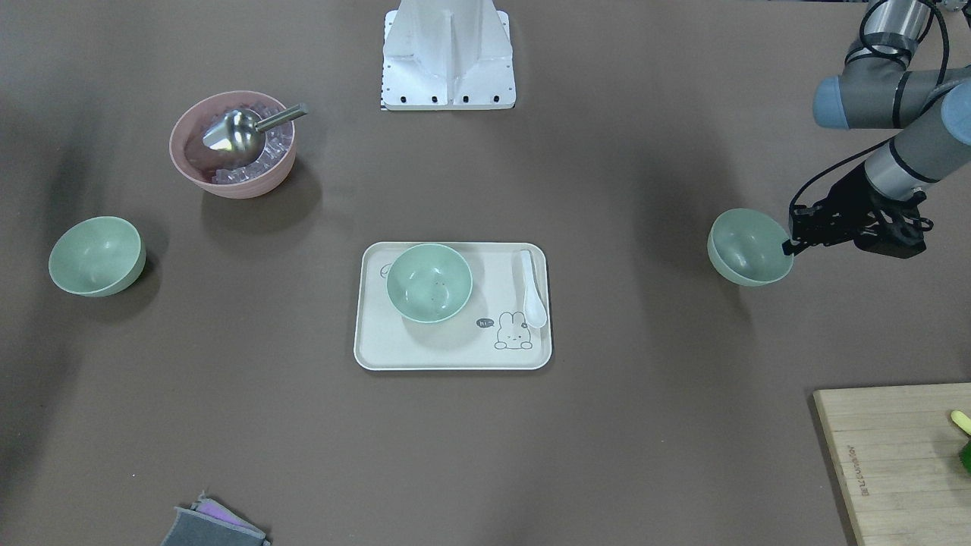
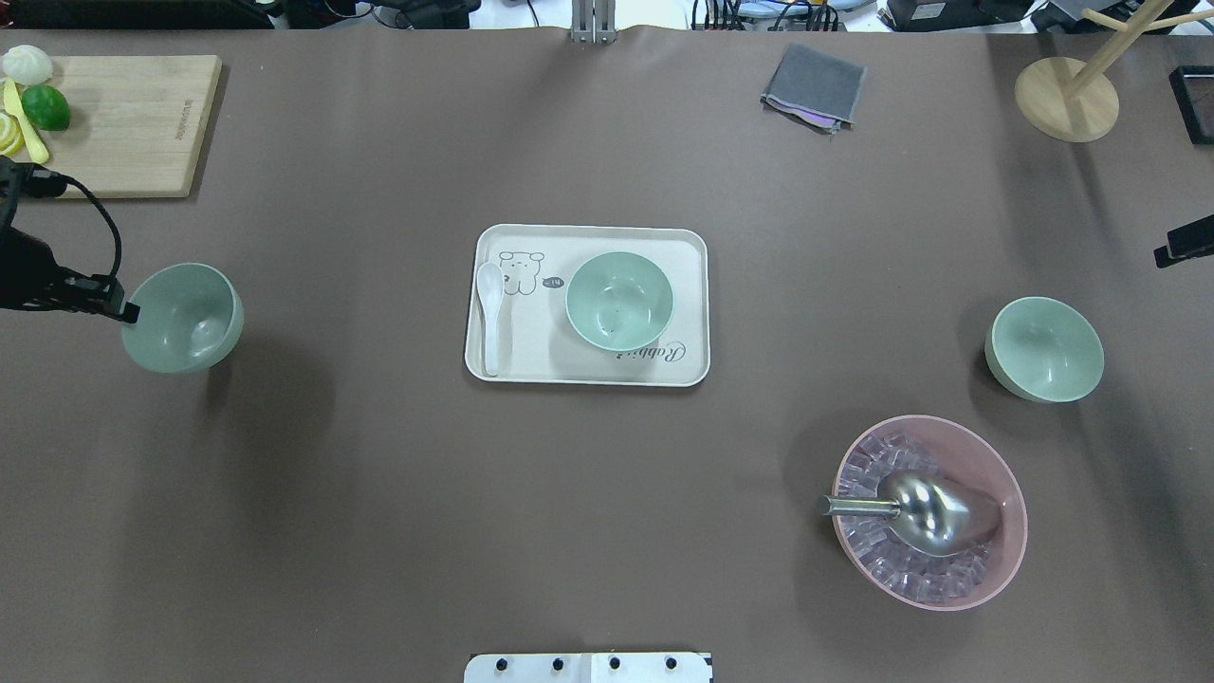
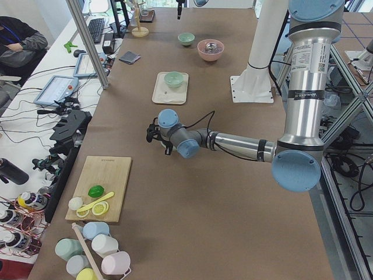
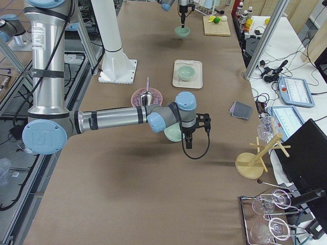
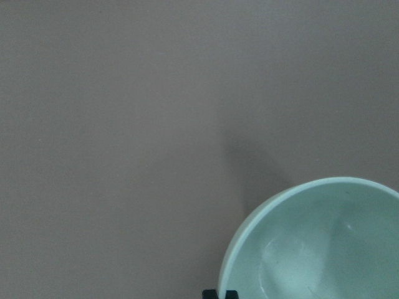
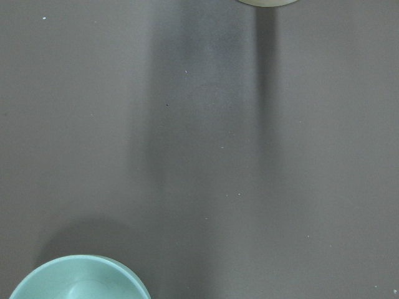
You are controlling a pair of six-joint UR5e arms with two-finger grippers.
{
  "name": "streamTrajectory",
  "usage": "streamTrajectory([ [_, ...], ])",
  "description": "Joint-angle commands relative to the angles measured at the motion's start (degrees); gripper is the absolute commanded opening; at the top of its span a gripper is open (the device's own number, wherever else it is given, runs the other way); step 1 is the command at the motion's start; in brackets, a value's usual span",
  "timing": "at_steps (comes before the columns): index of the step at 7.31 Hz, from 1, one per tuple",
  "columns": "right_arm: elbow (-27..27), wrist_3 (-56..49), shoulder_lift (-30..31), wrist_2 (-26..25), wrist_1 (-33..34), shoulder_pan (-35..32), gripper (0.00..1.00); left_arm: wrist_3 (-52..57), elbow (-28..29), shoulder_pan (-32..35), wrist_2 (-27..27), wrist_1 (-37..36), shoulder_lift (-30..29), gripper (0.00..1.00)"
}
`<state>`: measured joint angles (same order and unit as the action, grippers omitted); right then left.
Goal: Stack green bowls together
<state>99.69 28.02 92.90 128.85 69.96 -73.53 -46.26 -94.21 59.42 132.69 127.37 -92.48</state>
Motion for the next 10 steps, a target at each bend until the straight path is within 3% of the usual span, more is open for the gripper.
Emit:
streamTrajectory([
  [1,0.15,0.01,0.0,0.0,0.0,0.05,1.0,-10.03,-3.07,-1.84,-0.67,-0.11,-3.04,0.0],
  [3,0.24,0.01,0.0,0.0,0.0,0.05,1.0,-22.85,-4.92,-7.09,-4.78,-2.11,-7.95,0.0],
  [6,0.33,0.01,0.0,0.09,0.0,0.05,1.0,-30.43,-9.15,-15.97,-11.73,-30.88,-26.71,0.0],
  [8,0.24,0.01,0.0,0.09,0.0,0.14,1.0,-37.65,-5.92,-20.48,-14.21,-32.54,-34.57,0.0],
  [10,0.33,0.01,0.0,0.17,0.0,0.23,1.0,-40.48,1.63,-22.76,-17.79,-32.45,-41.87,0.0],
])
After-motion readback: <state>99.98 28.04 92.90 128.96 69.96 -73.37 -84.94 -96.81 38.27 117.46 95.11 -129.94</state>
